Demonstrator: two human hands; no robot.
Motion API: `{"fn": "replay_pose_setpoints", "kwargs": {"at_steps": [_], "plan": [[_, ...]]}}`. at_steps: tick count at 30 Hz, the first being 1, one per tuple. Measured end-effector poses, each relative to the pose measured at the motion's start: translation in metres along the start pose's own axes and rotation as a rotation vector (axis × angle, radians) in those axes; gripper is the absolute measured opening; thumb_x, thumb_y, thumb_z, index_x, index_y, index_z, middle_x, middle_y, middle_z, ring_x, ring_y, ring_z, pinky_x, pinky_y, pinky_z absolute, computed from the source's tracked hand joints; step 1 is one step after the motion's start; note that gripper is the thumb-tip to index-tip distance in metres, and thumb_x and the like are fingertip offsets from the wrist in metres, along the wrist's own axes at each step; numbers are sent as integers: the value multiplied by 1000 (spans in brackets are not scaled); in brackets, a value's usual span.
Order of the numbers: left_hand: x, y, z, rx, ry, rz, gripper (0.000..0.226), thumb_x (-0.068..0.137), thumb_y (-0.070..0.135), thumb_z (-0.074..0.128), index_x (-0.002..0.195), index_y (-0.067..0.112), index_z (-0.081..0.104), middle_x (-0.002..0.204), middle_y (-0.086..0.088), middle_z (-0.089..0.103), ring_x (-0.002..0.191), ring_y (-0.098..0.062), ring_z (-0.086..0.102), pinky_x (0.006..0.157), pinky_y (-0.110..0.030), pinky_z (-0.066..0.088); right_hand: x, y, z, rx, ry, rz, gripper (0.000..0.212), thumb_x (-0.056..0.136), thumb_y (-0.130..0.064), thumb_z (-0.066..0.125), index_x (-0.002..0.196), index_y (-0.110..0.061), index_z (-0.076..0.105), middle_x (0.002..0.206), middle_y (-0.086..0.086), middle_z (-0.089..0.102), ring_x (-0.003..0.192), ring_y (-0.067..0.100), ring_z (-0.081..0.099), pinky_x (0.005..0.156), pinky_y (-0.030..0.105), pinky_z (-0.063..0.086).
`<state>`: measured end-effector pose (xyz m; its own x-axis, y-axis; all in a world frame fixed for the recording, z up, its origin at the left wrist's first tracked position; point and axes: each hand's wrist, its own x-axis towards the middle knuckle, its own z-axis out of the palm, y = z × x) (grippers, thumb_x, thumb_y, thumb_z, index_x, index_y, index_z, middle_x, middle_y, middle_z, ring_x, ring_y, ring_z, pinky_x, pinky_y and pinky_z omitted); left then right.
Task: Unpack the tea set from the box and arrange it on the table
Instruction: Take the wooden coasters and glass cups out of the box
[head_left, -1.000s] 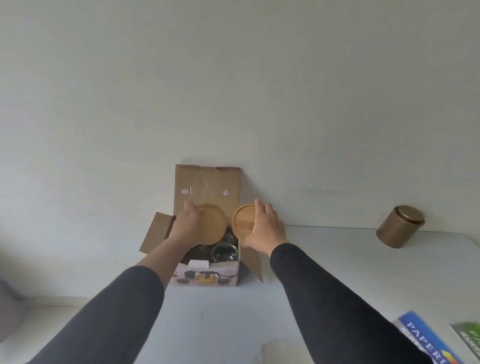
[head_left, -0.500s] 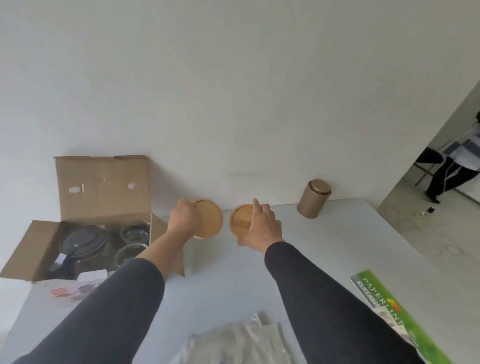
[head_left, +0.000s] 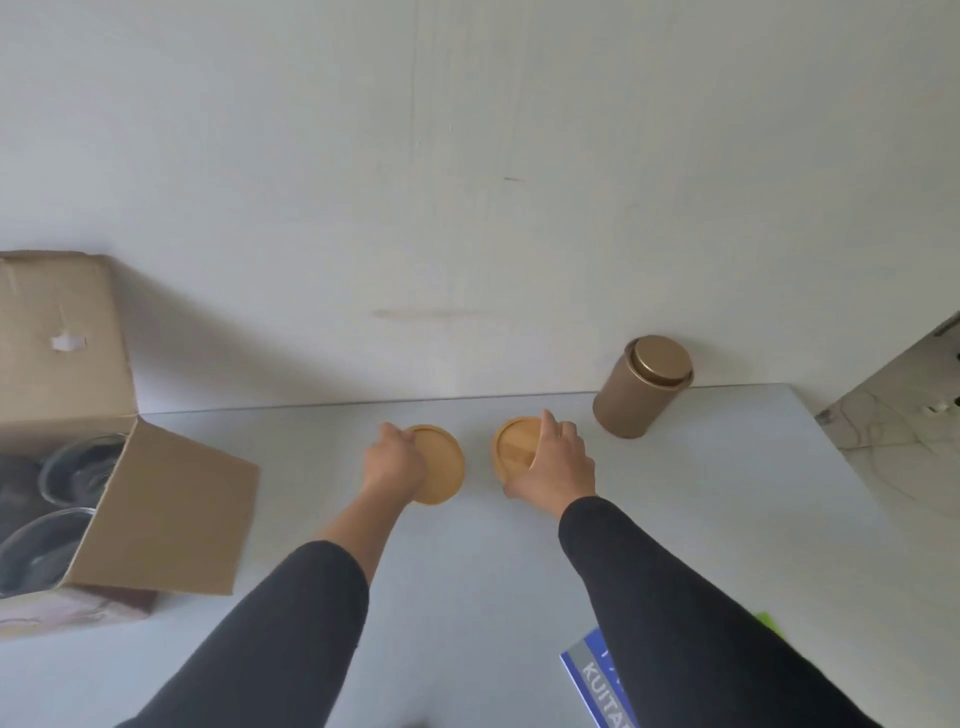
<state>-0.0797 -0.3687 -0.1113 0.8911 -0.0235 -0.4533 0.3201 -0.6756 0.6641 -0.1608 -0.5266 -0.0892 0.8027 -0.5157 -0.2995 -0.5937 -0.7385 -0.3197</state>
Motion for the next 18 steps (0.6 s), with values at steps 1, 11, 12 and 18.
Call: {"fn": "replay_pose_setpoints", "kwargs": {"at_steps": [1,11,12,18], "plan": [[7,1,6,3,13,-7,32,102,25,27,121,2,41,119,-24,53,107,-39,53,78,-41,41,9,1,4,0,-9,-7,107,66,-31,78,147,-18,10,139,6,30,128,25,35,97,37,39],[57,16,41,25,129,-19,35,102,25,24,121,3,45,124,-19,48,113,-36,48,87,-40,39,79,5,23,36,-52,12,108,66,-38,77,148,-18,9,143,5,28,134,24,26,101,42,37],[60,17,44,26,149,-21,35,102,25,24,121,4,45,125,-18,46,114,-35,47,90,-41,39,82,4,22,28,-63,18,110,66,-39,77,149,-18,8,144,5,26,135,24,24,101,43,36],[64,12,57,146,298,0,33,102,25,25,118,10,50,126,-13,45,118,-31,38,97,-40,33,87,9,23,-51,-107,22,113,63,-40,76,148,-22,4,142,3,22,134,23,21,95,47,36]]}}
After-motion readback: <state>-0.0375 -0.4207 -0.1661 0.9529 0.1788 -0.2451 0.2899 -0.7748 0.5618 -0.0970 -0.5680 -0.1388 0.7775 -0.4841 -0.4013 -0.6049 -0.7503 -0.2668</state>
